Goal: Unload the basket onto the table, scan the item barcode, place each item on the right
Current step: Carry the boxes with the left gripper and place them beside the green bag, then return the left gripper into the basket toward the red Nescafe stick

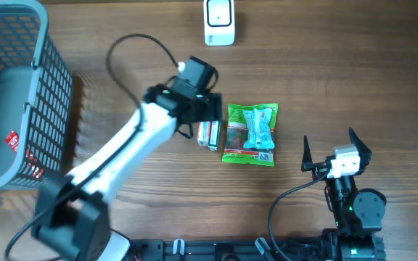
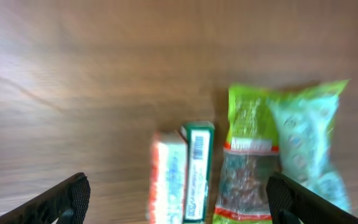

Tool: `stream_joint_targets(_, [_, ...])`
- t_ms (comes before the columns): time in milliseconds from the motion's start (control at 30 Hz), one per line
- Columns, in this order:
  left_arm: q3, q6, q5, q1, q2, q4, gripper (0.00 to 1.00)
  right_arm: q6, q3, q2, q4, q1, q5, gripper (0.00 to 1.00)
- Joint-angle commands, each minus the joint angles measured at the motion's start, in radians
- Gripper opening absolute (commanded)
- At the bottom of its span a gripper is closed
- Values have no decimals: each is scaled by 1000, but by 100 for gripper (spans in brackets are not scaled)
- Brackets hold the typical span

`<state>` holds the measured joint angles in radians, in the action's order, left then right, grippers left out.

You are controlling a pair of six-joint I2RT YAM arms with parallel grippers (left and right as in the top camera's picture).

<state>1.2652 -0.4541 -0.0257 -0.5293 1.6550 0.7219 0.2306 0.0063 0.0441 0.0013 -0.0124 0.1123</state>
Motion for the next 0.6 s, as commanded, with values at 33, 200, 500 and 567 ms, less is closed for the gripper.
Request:
stream_joint_targets(33, [6,5,-47,185,-221,0,89,5,-1,-2,5,-4,15,100])
stream_joint_targets(200, [6,5,-47,436,-433,0,95,5,-1,-2,5,-4,15,100])
stream_joint_targets(500, [6,5,-47,931,-568,42,100,5,-1,-2,5,-4,15,99])
stream_joint_targets(567, [6,4,-47,1017,-551,37,100,5,-1,-2,5,-4,15,100])
